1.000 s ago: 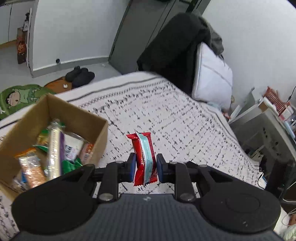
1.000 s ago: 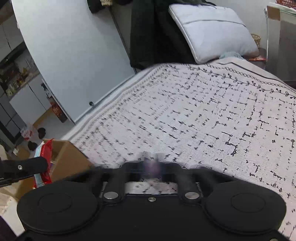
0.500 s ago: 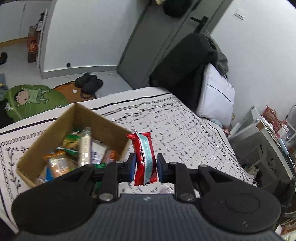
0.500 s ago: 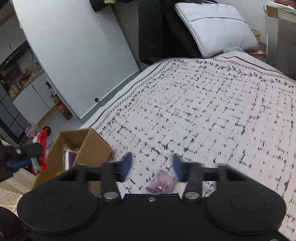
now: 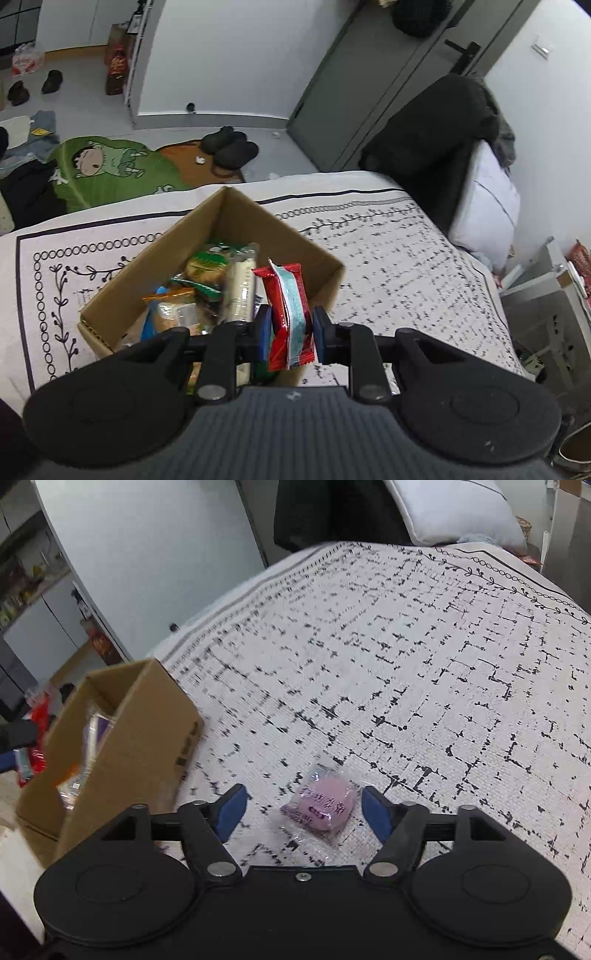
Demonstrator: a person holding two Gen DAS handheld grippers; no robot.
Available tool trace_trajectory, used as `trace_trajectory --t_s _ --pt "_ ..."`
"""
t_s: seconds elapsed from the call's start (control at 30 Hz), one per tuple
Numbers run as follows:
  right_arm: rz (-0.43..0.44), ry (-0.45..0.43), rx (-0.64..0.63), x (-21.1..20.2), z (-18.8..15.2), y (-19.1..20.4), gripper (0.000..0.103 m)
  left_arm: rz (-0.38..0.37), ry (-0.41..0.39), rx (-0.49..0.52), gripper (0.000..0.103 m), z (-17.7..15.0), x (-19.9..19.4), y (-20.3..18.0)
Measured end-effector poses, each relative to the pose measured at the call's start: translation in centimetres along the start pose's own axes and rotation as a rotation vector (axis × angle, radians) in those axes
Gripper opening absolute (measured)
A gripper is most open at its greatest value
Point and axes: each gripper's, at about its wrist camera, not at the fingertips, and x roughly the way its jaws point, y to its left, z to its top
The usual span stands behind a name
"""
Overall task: Organize snacks
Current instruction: 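Carry the red-white bar toward the box with the left tool while the right tool grasps the pink candy, then open both tools over the cardboard box to drop the bar and pink candy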
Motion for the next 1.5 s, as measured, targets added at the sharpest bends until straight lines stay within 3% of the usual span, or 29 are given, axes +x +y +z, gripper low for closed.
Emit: trace_trajectory --t_s 0.1,0.13,0.17,0.2,0.27,0.67,0.83,0.9,1.5 --pt "-0.037 0.029 -0.017 1.4 0.1 0.2 0.073 0.027 0.005 -0.017 0.023 0.1 0.6 0.5" --pt "-0.041 0.04 -0.014 1.9 0.0 0.1 0.068 0.04 0.009 -0.024 0.023 0.1 0.8 0.8" --pt "-0.038 0.053 -0.01 2.3 0.0 0.0 0.049 0.052 0.012 -0.031 0.023 0.1 1.1 0.9" --pt "-0.039 0.064 -0.01 2.6 -0.1 -0.1 0.041 0.063 0.014 -0.039 0.023 0.1 1.3 1.2" --pt "-0.05 0.062 -0.026 2.6 0.0 0.0 0.033 0.087 0.017 -0.054 0.023 0.2 1.6 1.6" --pt "0.012 -0.025 0.007 -1.9 1.8 1.2 0.031 0.165 0.033 -0.124 0.023 0.3 1.9 3.5" --pt "0.073 -0.073 -0.011 -4.4 3.0 3.5 0.031 0.156 0.021 -0.124 0.035 0.7 1.3 3.6" --pt "0.091 -0.086 -0.02 -5.2 3.5 4.4 0.031 0.163 0.019 -0.137 0.051 0.9 1.0 3.6" --pt "0.226 -0.063 -0.083 -6.4 4.6 12.3 0.031 0.112 -0.046 -0.233 0.058 3.3 -2.3 6.0"
